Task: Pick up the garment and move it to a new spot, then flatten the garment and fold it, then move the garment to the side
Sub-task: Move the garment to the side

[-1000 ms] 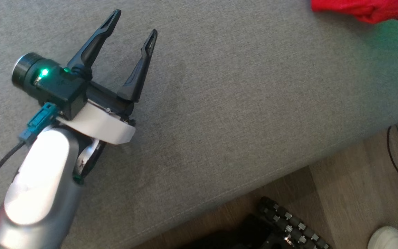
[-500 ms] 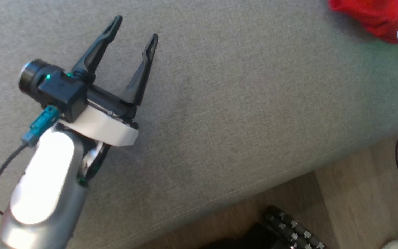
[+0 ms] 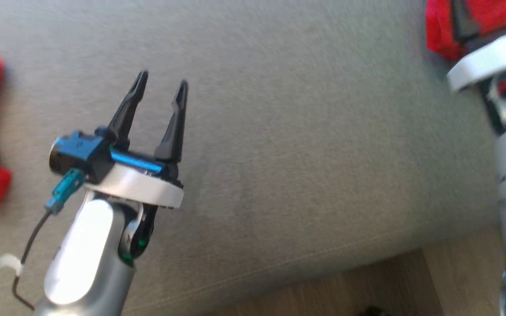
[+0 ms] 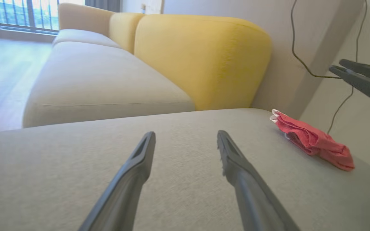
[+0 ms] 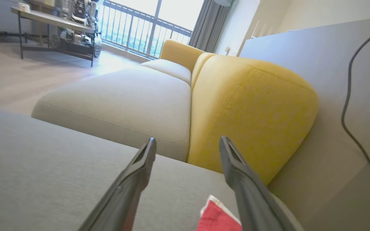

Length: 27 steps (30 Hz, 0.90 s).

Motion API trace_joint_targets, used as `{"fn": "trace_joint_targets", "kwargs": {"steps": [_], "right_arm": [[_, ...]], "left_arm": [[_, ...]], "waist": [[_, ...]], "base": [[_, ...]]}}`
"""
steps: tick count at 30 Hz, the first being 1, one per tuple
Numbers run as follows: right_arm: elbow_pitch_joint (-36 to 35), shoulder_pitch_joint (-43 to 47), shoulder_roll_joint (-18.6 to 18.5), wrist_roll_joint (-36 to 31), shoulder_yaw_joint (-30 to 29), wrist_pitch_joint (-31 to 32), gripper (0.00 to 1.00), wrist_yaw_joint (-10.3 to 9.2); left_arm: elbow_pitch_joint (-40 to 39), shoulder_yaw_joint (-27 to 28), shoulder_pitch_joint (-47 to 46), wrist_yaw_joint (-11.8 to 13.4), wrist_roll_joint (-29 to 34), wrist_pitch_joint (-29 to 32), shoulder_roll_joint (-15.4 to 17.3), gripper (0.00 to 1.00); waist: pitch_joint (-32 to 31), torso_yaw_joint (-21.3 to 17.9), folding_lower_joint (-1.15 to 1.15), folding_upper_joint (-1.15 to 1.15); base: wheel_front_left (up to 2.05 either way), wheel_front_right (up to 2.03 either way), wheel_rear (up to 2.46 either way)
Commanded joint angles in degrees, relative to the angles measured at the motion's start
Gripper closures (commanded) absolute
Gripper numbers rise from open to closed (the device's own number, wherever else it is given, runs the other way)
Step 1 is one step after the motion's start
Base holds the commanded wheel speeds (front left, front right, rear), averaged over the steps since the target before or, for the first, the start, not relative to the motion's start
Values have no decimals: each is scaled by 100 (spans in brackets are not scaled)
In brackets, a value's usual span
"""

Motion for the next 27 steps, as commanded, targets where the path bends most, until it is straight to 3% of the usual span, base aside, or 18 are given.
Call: {"fn": "trace_joint_targets", "kwargs": {"steps": [1,6,17,27], "right_arm": [[-333,225,92,159,207,-35,0,-2],[-694,919,263,472,548,-35,0,-2],[-971,2315,789,641,572,-35,0,-2],[-1267,3189,958,403,377,-35,0,-2]], "left_arm": [[-95,293,71,95,-8,-59,7,0],[-36,677,443,338,15,-76,-264,0],[89,1000,1236,296,549,-78,-583,0],[241,1269,1741,276,809,-78,-679,0]], "waist": [[-489,464,1,0],[-870,825,1,0],[-1470,1366,1,0],[-1791,1541,1,0]], "base": [[0,0,0],[0,0,0],[0,0,0],[0,0,0]]}}
